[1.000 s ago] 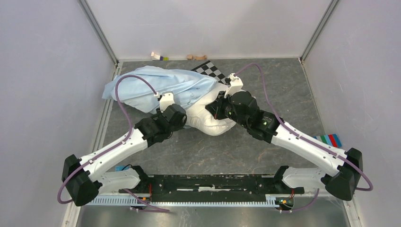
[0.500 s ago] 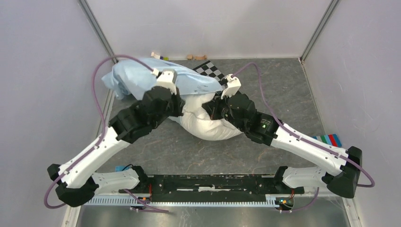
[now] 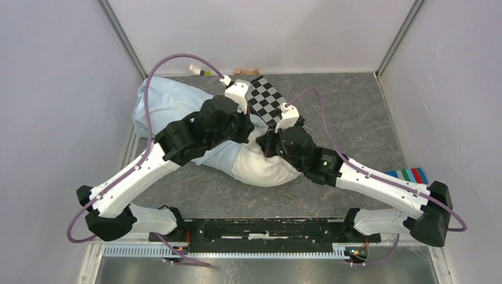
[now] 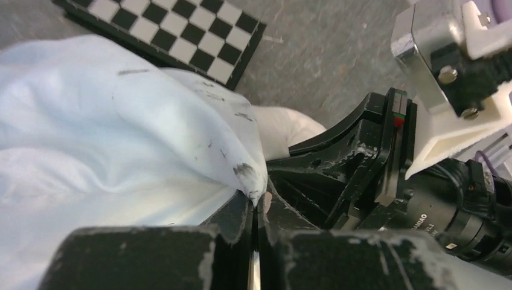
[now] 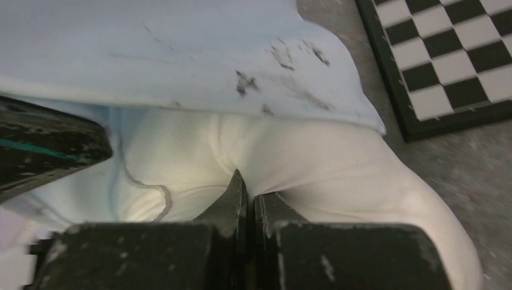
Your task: Put the pillow into the pillowcase
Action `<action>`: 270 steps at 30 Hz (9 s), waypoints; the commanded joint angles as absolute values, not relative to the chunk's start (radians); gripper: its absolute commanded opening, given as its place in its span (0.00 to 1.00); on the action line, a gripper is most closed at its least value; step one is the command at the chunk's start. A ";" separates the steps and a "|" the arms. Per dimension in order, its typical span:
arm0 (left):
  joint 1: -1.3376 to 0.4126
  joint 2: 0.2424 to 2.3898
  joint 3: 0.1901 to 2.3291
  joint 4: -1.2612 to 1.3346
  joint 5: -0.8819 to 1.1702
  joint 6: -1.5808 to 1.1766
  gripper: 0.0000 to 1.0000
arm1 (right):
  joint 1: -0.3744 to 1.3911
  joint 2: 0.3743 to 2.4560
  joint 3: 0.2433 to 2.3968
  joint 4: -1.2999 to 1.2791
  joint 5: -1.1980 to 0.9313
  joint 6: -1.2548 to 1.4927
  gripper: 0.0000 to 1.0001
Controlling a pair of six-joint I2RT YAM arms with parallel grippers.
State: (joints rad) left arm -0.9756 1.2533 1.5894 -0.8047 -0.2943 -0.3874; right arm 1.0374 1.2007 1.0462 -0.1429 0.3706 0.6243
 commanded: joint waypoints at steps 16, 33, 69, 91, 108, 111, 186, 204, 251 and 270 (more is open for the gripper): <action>-0.758 1.369 1.428 -0.543 -0.107 -0.633 0.02 | 1.003 1.020 1.150 -0.446 0.563 0.241 0.98; -0.751 1.375 1.482 -0.589 -0.125 -0.580 0.02 | 1.009 0.891 0.960 -0.383 0.426 0.191 0.98; -0.888 1.435 1.644 -0.770 -0.290 -0.542 0.56 | 0.650 1.319 0.870 0.042 -0.020 0.400 0.00; -0.905 1.334 1.210 -0.861 -0.860 -0.742 0.89 | 0.615 1.431 0.977 0.021 -0.038 0.395 0.00; -1.093 1.558 1.943 -0.940 -0.422 -0.481 0.02 | 0.701 1.429 1.004 0.033 0.026 0.460 0.00; -1.030 1.570 1.913 -0.943 -0.401 -0.509 0.02 | 0.700 1.402 0.952 0.073 0.073 0.493 0.00; -1.014 1.216 0.849 -0.718 -0.835 -1.048 0.88 | 0.850 1.227 0.857 0.204 0.068 0.599 0.00; -1.206 1.028 1.017 -0.691 -0.645 -0.670 0.03 | 0.906 1.216 0.890 0.160 0.198 0.541 0.00; -0.981 1.407 1.650 -1.080 -0.266 -0.596 0.39 | 1.001 1.076 0.699 0.089 0.524 0.566 0.07; -0.766 1.447 1.447 -0.696 -0.005 -0.461 0.02 | 0.811 1.006 0.504 0.050 0.008 0.424 0.65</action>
State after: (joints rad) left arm -0.7639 1.3933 1.3067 -0.8566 -0.1257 -0.5476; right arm 0.8673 0.9623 0.5488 -0.0612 0.1658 0.4232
